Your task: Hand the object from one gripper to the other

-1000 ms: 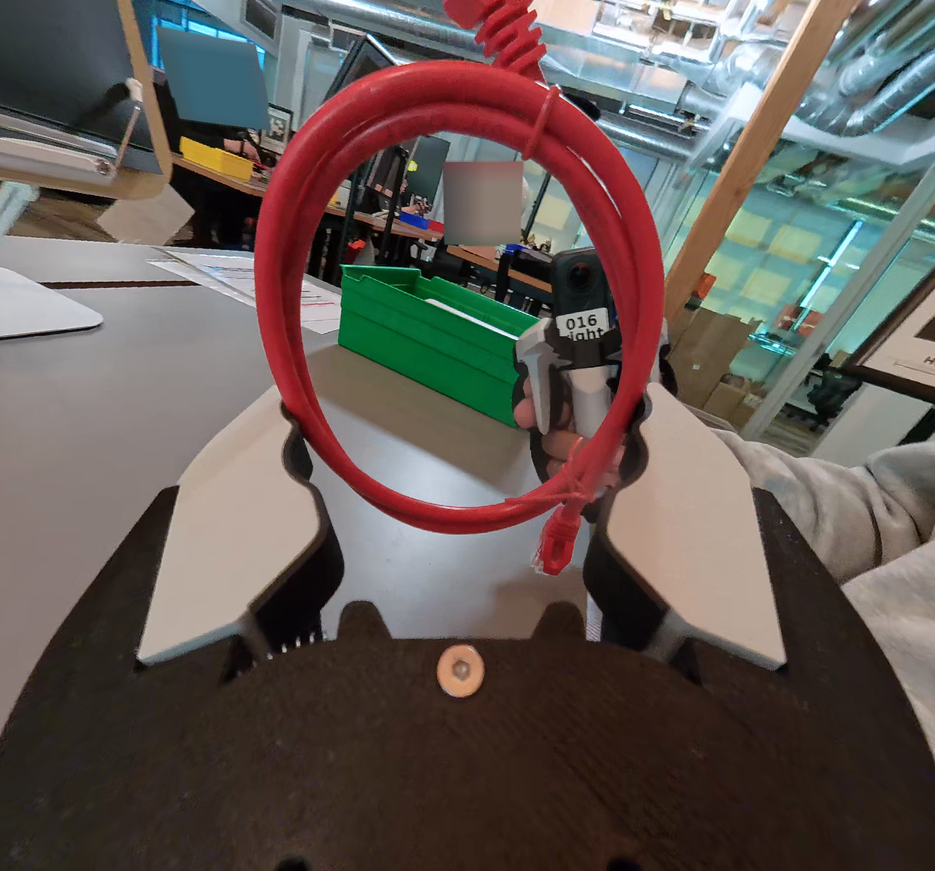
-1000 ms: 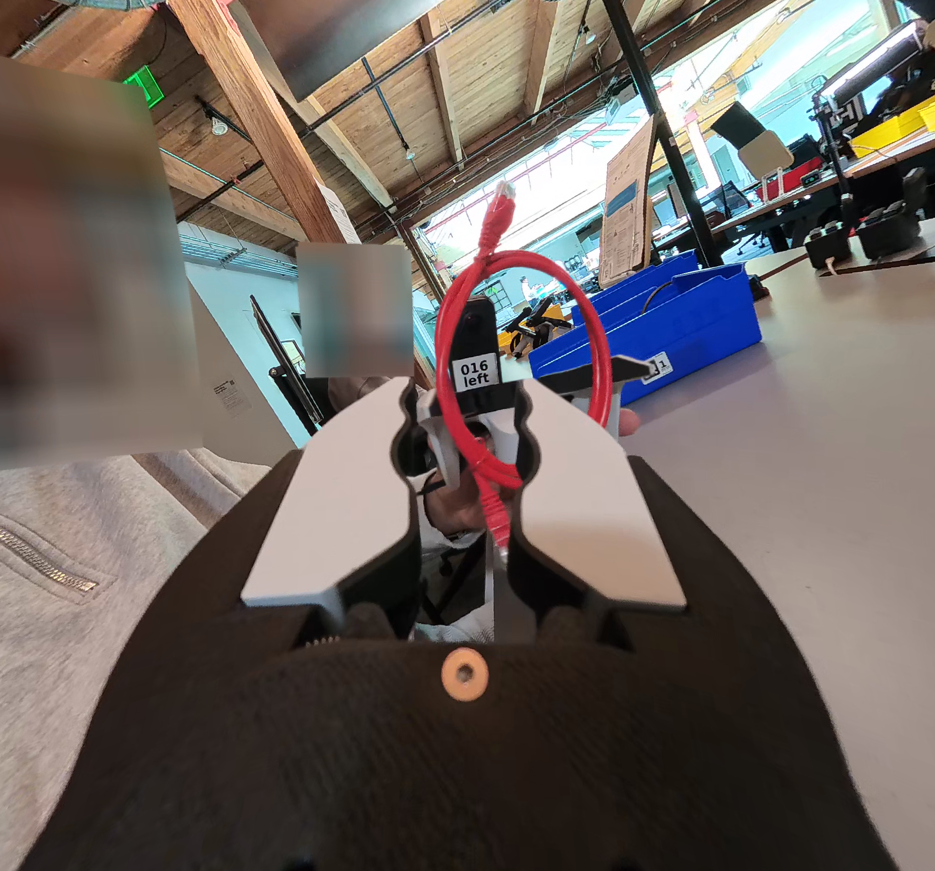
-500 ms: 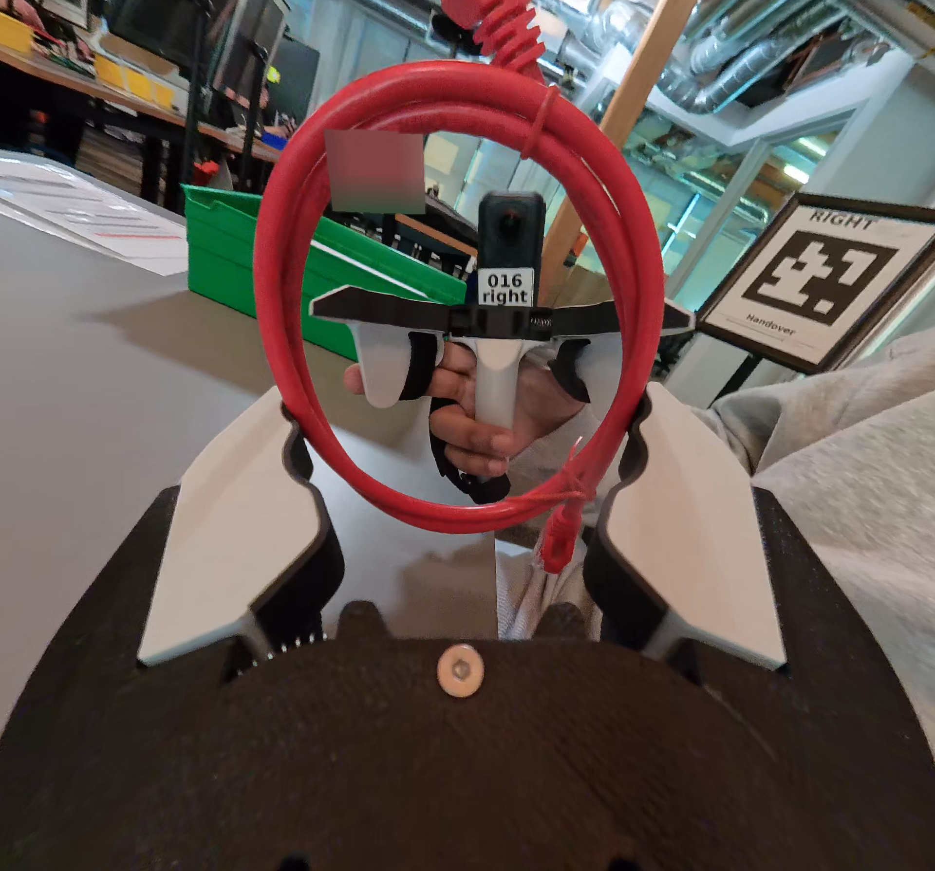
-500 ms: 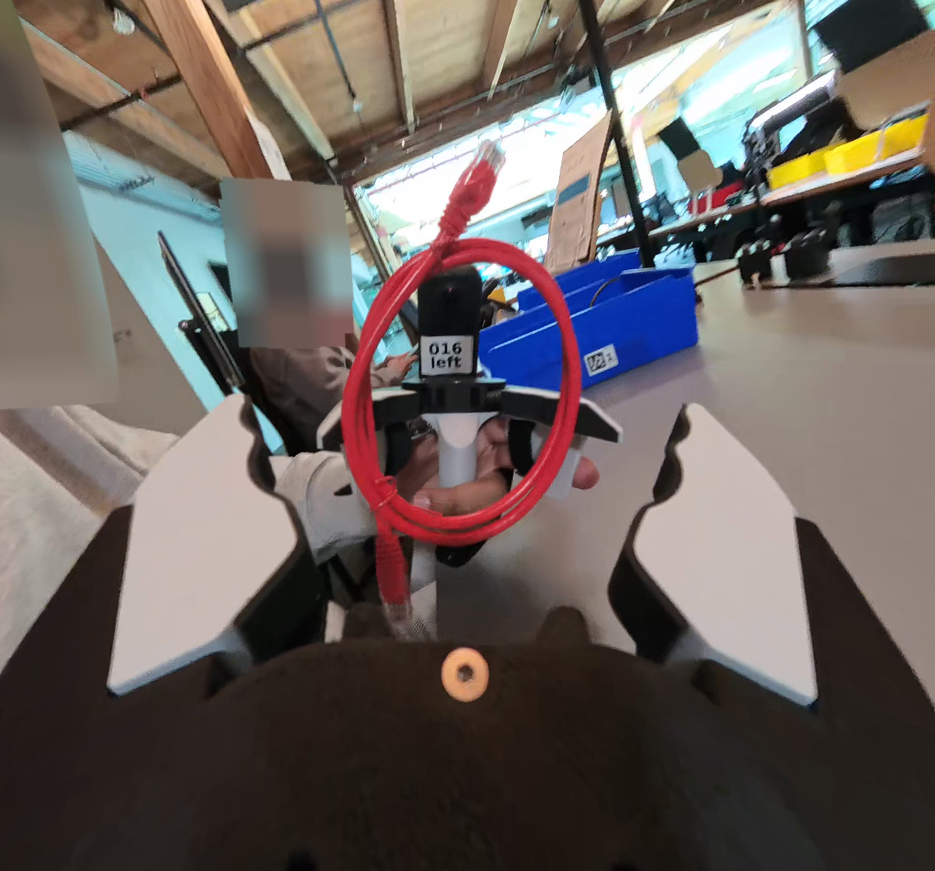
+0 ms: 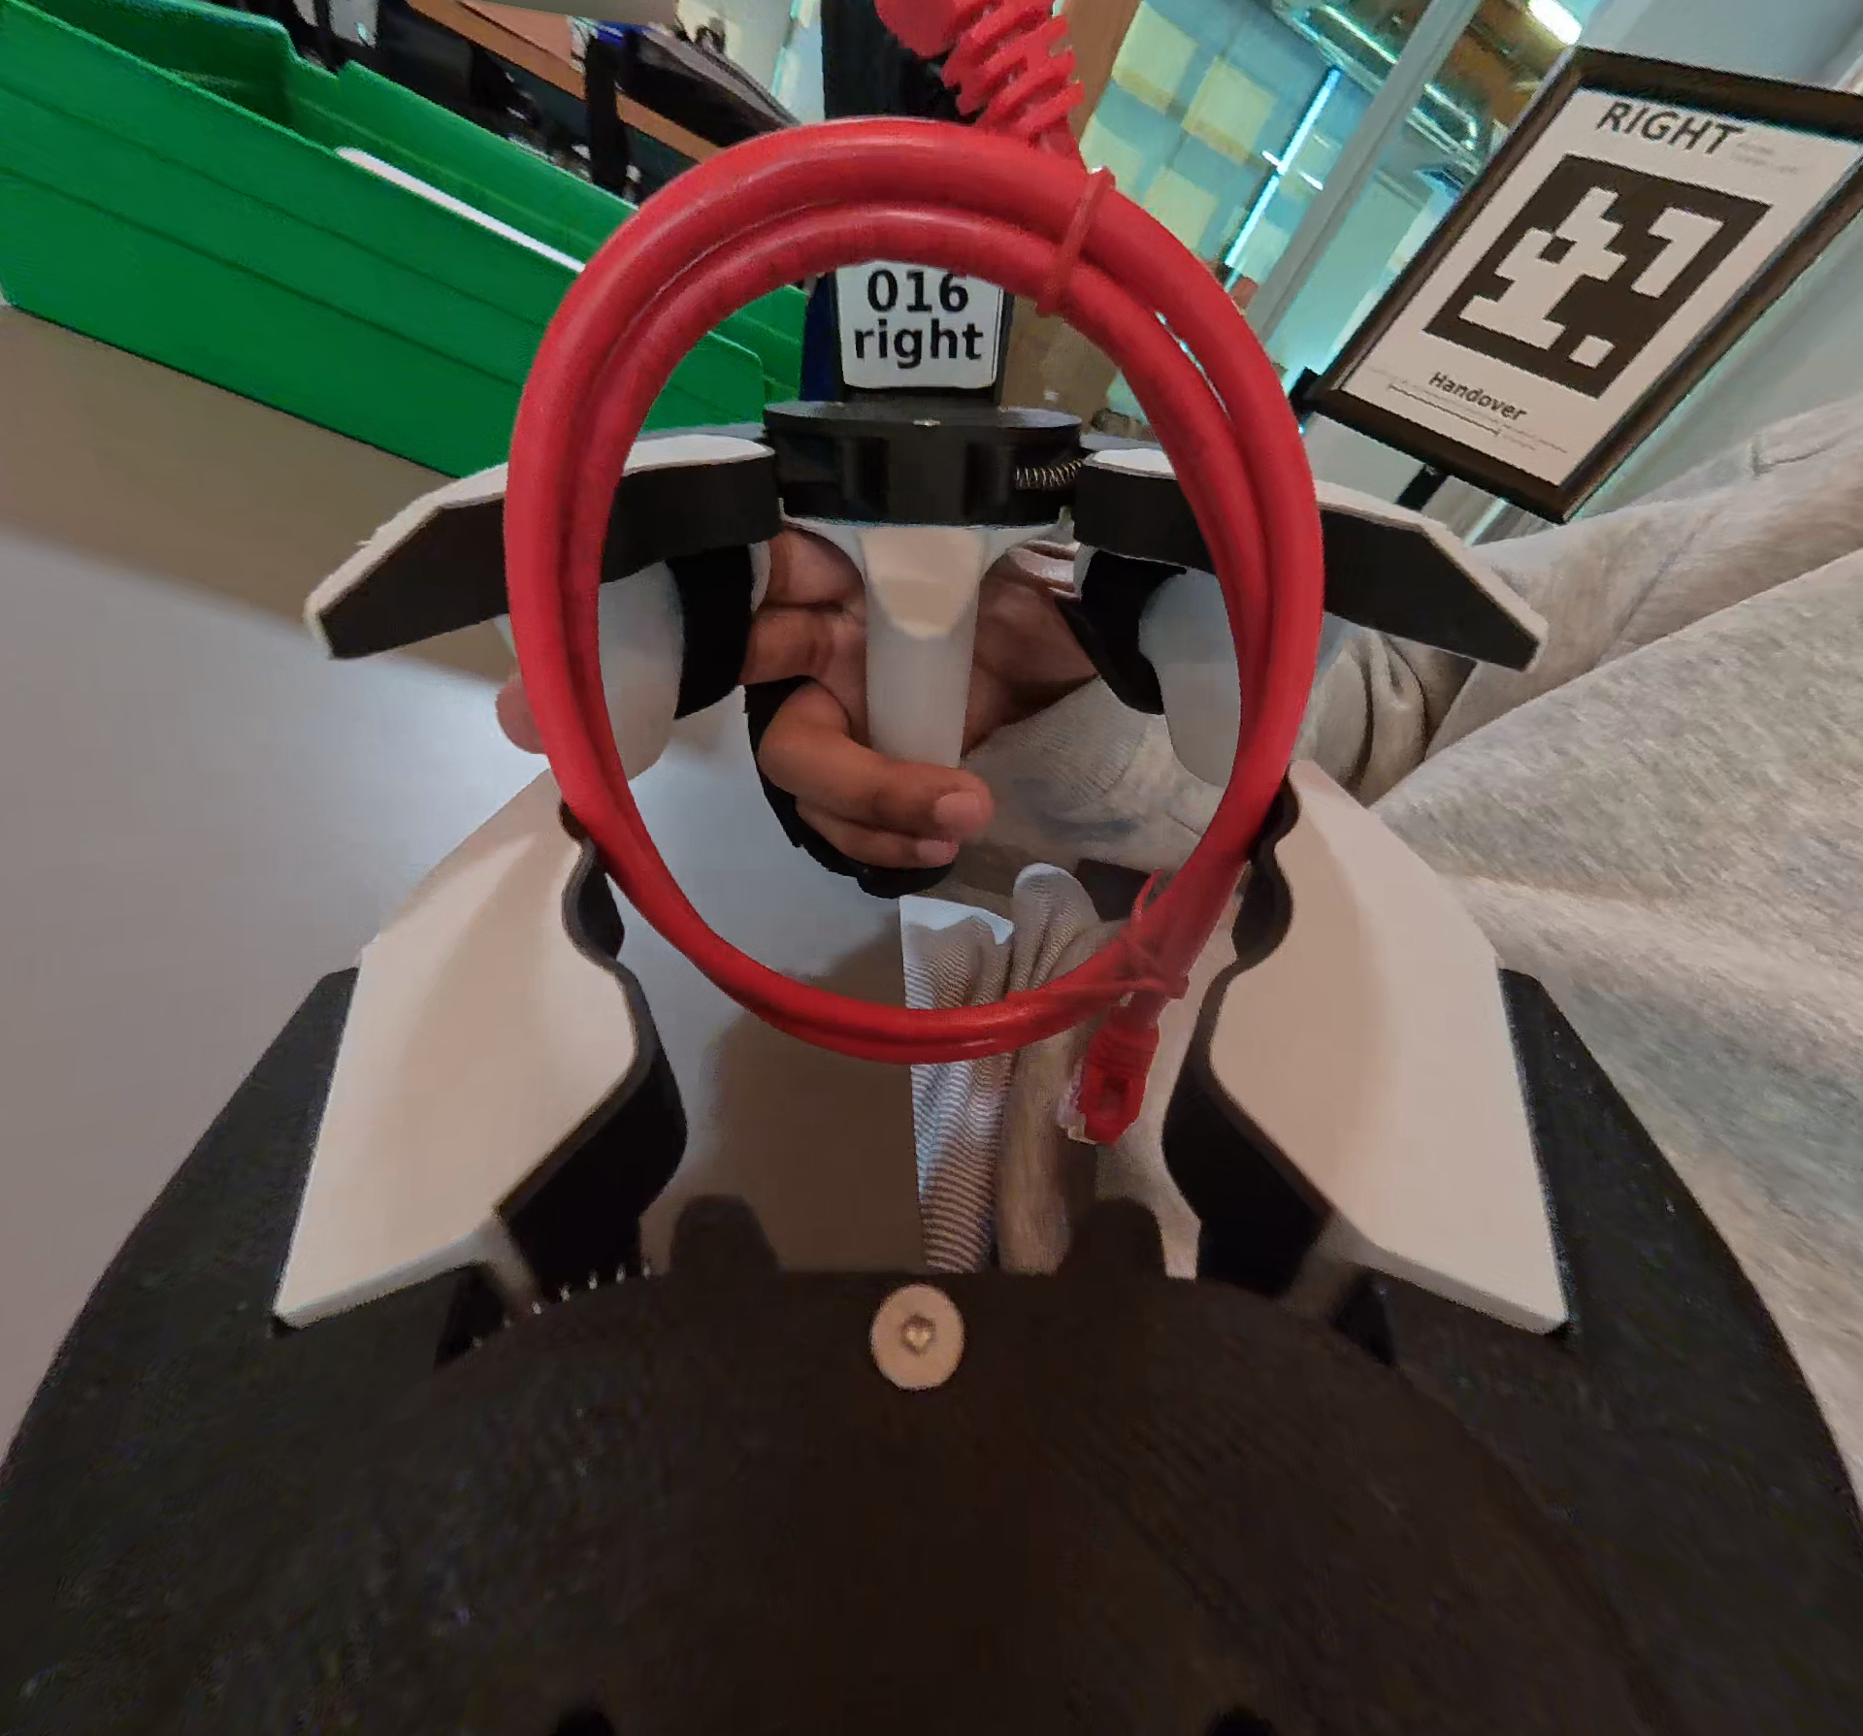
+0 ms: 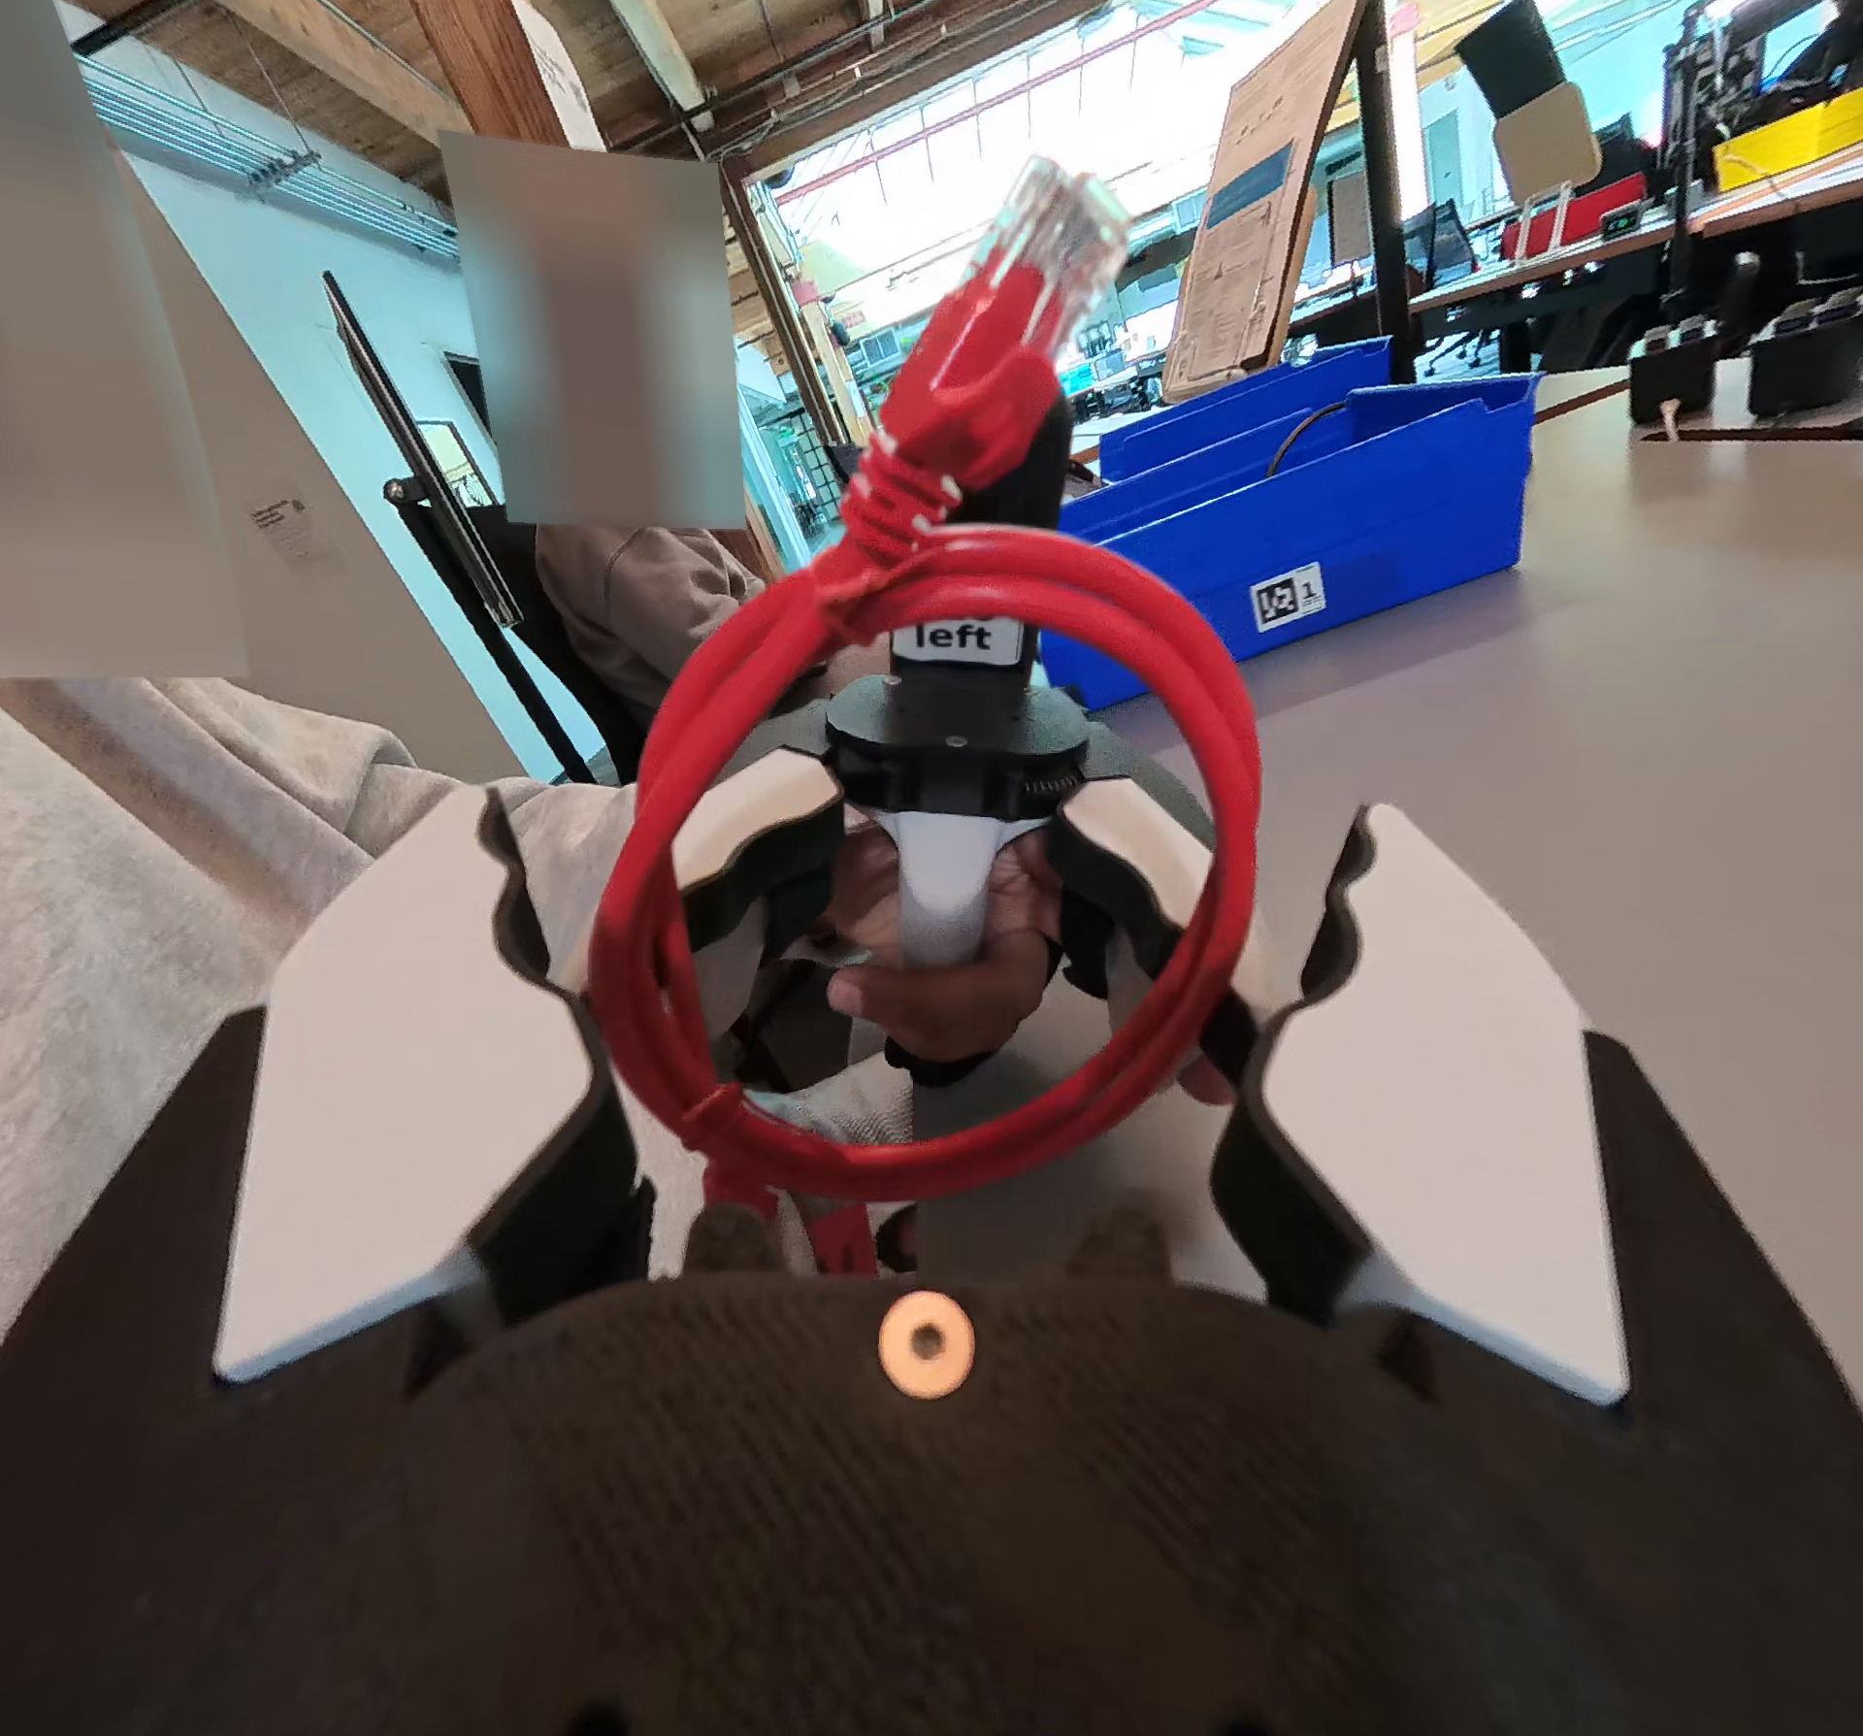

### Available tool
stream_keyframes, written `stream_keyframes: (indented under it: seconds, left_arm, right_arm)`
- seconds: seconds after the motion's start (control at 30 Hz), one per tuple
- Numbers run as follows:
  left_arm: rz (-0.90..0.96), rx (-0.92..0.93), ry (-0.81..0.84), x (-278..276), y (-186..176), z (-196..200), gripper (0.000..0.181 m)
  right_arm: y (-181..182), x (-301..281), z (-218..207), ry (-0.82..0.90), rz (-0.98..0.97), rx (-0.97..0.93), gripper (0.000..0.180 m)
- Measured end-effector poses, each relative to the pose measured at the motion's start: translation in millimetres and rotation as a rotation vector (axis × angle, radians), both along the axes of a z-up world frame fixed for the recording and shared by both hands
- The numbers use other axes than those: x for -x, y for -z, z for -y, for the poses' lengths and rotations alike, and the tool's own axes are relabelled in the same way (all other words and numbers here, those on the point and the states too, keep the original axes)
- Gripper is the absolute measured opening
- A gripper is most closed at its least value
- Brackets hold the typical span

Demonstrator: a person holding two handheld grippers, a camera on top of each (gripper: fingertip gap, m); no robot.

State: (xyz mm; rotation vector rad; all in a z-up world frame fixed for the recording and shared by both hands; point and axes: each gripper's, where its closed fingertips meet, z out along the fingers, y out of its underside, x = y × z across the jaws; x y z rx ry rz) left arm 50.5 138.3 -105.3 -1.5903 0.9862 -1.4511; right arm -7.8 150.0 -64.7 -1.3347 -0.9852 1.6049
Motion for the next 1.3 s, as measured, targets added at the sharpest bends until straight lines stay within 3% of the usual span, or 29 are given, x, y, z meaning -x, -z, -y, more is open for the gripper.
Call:
stream_keyframes:
  seconds: [0.1, 0.17, 0.27, 0.5, 0.57, 0.7, 0.93, 1.3]
  left_arm:
    - [-0.041, 0.013, 0.049, -5.2, 8.3, 8.4, 0.121]
    - [-0.069, 0.014, 0.075, -8.3, 13.4, 13.7, 0.121]
    - [-0.053, 0.011, 0.074, -9.5, 11.0, 13.8, 0.119]
    - [0.002, 0.020, 0.032, -6.0, 2.8, 6.2, 0.120]
    - [0.008, 0.024, -0.003, -4.0, 2.6, 0.0, 0.128]
    - [0.090, 0.047, -0.060, 4.7, -10.4, -11.3, 0.136]
    - [0.273, 0.141, -0.117, 22.1, -32.6, -28.1, 0.132]
    - [0.190, 0.085, -0.122, 7.8, -21.3, -22.9, 0.146]
  right_arm:
    - [3.1, 2.3, 3.7, -0.022, 0.018, 0.001, 0.139]
    - [5.2, 1.0, 5.6, -0.040, 0.043, -0.024, 0.119]
    - [1.3, -1.7, 4.7, -0.042, 0.039, -0.015, 0.115]
    - [-6.0, -6.9, -3.9, 0.010, 0.012, -0.032, 0.115]
    - [-11.8, -10.5, -7.4, 0.028, -0.019, -0.027, 0.115]
    - [-27.6, -24.5, -20.7, 0.067, -0.132, 0.039, 0.115]
    - [-52.6, -64.6, -55.5, 0.201, -0.378, 0.162, 0.115]
    - [-58.4, -100.0, -85.6, 0.519, -0.492, 0.164, 0.114]
